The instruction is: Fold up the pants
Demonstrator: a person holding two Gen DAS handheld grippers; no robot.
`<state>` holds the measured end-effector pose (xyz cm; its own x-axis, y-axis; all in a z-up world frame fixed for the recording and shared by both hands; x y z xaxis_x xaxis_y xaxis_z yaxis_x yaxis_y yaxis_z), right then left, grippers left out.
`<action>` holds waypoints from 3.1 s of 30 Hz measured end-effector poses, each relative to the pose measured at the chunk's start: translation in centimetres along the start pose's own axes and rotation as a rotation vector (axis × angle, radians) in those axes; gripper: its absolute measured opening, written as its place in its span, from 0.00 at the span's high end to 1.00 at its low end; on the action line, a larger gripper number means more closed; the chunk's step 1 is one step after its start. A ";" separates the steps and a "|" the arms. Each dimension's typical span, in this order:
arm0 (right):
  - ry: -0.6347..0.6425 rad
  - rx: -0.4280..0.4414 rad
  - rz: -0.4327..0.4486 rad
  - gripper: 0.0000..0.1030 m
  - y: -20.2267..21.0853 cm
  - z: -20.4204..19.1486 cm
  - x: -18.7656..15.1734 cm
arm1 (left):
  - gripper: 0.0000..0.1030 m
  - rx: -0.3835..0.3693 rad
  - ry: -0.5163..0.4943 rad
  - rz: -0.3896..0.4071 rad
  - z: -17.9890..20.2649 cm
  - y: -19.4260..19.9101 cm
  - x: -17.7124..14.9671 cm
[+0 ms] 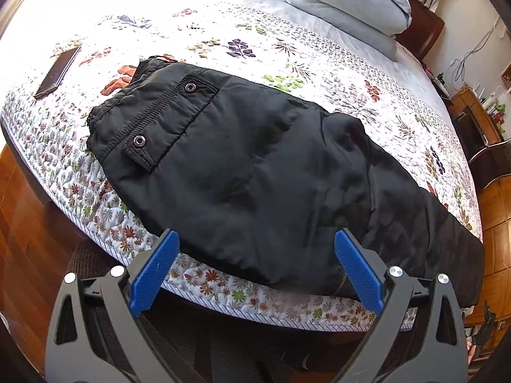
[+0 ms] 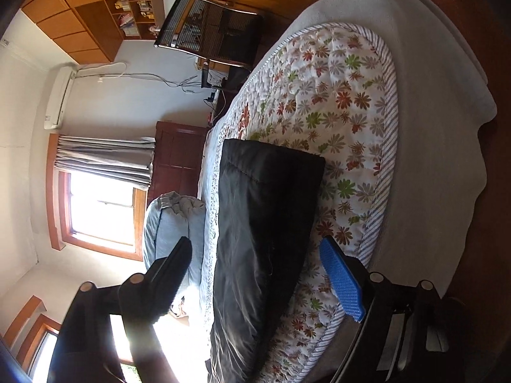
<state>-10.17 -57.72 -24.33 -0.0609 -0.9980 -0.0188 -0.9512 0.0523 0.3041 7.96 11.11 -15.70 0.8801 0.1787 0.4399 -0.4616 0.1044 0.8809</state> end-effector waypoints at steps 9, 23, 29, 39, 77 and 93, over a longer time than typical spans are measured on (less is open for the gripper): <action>0.040 -0.031 -0.013 0.19 -3.3 -0.4 -0.2 | 0.05 0.013 -0.010 -0.023 0.1 -0.5 -0.1; 0.168 -0.044 0.007 0.60 -4.3 -3.3 -0.1 | 0.05 0.013 -0.010 -0.055 -0.1 -1.6 -0.2; 0.257 -0.018 0.009 0.81 -4.8 -7.0 0.1 | 0.05 0.059 -0.031 -0.066 -0.8 -2.3 -0.3; 0.499 -0.050 0.023 0.83 -5.6 -14.9 -2.9 | 0.05 0.064 -0.003 -0.075 -2.5 -2.6 -0.6; 1.493 -0.264 -0.595 0.83 -13.3 -13.0 -39.4 | 0.05 -0.066 0.164 0.034 -7.4 0.1 -0.6; 1.565 -0.141 -0.664 0.38 -11.2 -14.4 -43.2 | 0.05 -0.102 0.195 0.086 -7.8 1.0 1.0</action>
<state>7.50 -15.68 -13.18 0.7204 0.0705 0.6899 -0.6510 -0.2741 0.7078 7.50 19.03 -15.72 0.8035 0.3754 0.4620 -0.5516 0.1774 0.8151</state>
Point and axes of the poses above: each gripper's, at about its wrist camera, not at the fingertips, and y roughly against the way its jaws point, z to its right, x to its top, the point moved 4 cm from there along -y, roughly the way its jaws point, and after that the axes turned 8 degrees about -y, right-handed, at the moved point
